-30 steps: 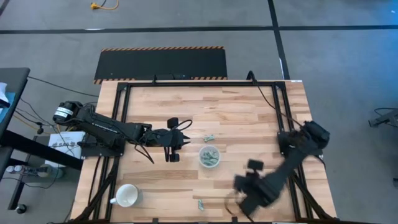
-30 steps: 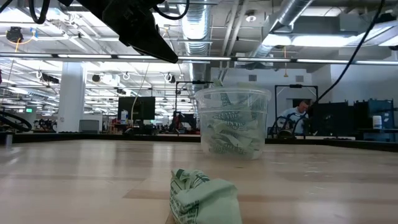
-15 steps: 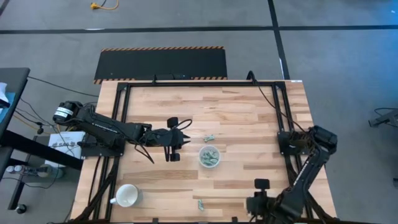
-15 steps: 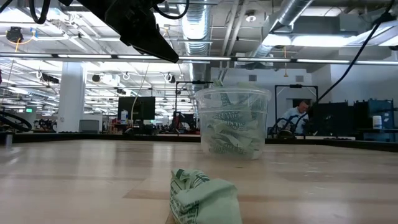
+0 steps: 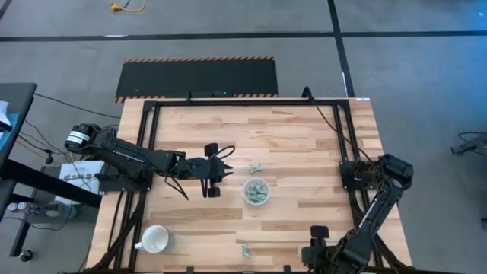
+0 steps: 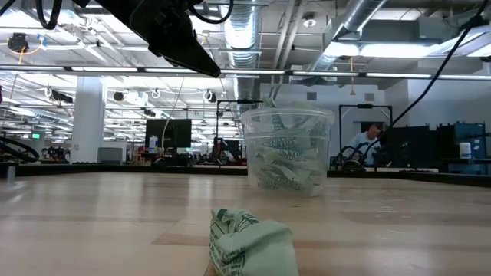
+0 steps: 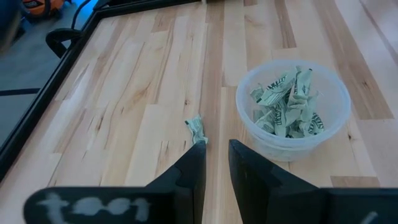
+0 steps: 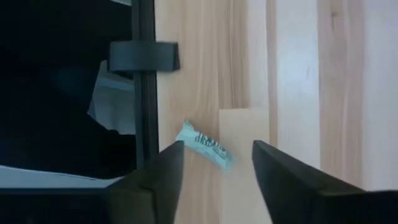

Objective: Pick and place Stevia / Truvia into bins
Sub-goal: Put the stevia packet into the transparent container

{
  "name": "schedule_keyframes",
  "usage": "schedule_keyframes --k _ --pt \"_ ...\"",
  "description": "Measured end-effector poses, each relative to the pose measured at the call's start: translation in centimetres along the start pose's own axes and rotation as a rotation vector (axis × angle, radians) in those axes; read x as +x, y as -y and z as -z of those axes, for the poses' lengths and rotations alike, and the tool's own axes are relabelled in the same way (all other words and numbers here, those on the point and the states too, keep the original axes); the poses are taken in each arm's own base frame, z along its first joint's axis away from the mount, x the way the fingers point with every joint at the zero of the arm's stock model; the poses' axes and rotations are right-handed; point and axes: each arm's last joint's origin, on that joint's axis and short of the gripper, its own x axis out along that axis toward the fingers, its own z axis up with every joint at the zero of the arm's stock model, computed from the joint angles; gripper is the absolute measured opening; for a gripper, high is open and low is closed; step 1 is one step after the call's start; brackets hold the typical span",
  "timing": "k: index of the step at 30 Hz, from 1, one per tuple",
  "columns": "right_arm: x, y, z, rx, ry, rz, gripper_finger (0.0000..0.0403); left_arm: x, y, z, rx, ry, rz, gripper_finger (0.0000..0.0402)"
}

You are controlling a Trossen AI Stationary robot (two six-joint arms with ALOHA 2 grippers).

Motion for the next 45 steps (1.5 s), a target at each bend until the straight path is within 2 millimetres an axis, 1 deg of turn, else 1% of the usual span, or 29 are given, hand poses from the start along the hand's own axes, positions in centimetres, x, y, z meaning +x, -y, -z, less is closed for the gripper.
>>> schedule_keyframes --k 4,7,11,14,19,23,30,35,45 --pt "1.0 0.0 0.9 -0.053 -0.015 -0.023 0.0227 0.0 0.0 0.0 0.000 0.000 0.000 0.0059" --pt "1.7 0.1 1.3 -0.099 -0.038 -0.056 0.0240 0.0 0.0 0.0 0.001 0.000 0.000 0.0059" --pt "2.2 0.5 1.7 -0.104 -0.048 -0.045 0.0238 0.0 0.0 0.0 0.002 0.000 0.000 0.0059" --pt "2.6 0.9 1.7 -0.101 -0.052 -0.031 0.0230 0.0 0.0 0.0 0.003 0.000 0.000 0.0059" --pt "3.7 1.4 2.4 -0.101 -0.069 -0.041 0.0218 0.0 0.0 0.0 0.005 0.000 0.000 0.0059" --pt "4.0 1.5 2.6 -0.100 -0.066 -0.044 0.0206 0.0 0.0 0.0 0.007 0.000 0.000 0.0059" --pt "5.0 2.0 3.1 -0.096 -0.058 -0.056 0.0172 0.0 0.0 0.0 0.007 0.000 0.000 0.0059" --pt "5.0 2.0 2.9 -0.089 -0.053 -0.061 0.0139 0.0 0.0 0.0 0.007 0.000 0.000 0.0059" --pt "5.1 2.1 2.7 -0.082 -0.050 -0.063 0.0045 0.0 0.0 0.0 0.007 0.000 0.000 0.0059"
